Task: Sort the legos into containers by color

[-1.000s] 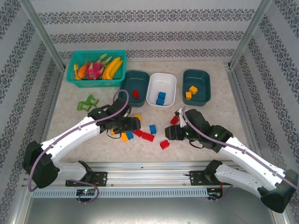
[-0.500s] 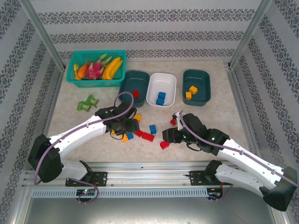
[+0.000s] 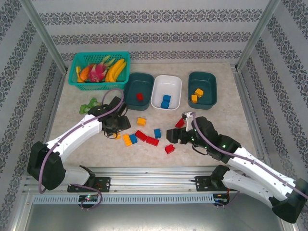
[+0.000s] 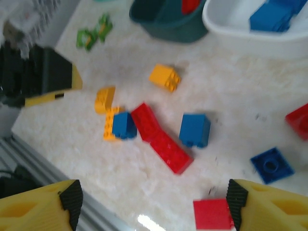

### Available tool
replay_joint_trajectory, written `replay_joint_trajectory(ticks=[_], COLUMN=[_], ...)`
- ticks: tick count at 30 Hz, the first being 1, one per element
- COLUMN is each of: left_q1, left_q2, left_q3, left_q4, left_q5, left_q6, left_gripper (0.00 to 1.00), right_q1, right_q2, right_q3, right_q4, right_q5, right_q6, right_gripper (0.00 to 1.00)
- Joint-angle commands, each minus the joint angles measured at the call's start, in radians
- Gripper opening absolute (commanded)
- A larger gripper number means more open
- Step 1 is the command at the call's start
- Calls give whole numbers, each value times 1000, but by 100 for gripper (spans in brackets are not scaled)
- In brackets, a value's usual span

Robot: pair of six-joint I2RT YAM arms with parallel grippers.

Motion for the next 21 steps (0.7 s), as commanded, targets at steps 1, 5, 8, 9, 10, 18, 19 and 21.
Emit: replay_joint_trajectory(ticks=[1,5,8,9,10,18,19,21], left_q1=[24,31,29,28,27,8,-2,-27], left_q2=[-32,-35,-38,-41,-48,-144,-150,-157], left_q3=[10,9,7,5,1,-54,-60,-66], left_q4=[-46,-36,-19,-10,-2,56,69,90], left_q5=[20,30,53,64,68,106,113,116], left_q6=[48,54,48,49,45,19,22,35], left_gripper=[70,71,71,71,71,69,69,69], right_q1=[-41,-62,-53,-45,-35,0,-1,-2], right_q2=[-23,42,100,110,121,319,340,379], right_q3=[51,132,159,153,147,233,244,264], right_q4=[82,49,3,5,13,-1,-5,-14], right_q5=[83,75,53,49,55,94,100,107], right_q6=[46,11,-5,-5,-3,6,10,12], right_gripper=[83,83,81,80,80,77,77,75])
